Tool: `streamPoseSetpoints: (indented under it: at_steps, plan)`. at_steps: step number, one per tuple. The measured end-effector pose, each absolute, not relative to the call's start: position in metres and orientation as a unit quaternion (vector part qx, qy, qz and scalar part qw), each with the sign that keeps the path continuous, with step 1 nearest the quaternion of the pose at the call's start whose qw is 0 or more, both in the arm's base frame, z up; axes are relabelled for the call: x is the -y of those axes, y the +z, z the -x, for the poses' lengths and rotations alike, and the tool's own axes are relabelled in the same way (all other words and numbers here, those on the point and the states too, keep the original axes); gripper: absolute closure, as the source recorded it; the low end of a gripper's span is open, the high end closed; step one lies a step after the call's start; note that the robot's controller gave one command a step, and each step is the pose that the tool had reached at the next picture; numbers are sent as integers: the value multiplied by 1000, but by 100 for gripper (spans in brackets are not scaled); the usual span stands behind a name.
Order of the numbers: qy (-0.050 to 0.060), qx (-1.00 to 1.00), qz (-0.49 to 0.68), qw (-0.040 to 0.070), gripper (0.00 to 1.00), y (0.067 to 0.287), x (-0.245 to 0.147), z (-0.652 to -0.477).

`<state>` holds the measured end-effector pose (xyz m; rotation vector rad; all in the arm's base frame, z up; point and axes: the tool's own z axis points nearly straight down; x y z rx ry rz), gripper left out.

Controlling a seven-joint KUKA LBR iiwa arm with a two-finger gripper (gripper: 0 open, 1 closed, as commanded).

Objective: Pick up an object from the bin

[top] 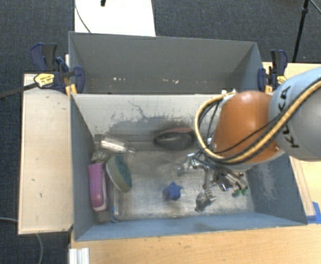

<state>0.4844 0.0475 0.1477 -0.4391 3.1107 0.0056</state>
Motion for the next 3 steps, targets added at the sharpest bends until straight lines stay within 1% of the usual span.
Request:
streamPoseSetpoints:
  at_steps: [1,2,3]
  plan:
    - [0,-973,229,3,0,72,-55,-509]
    - [1,-990,139,3,0,72,-88,-528]
    - [1,-990,140,6,100,75,-88,-530]
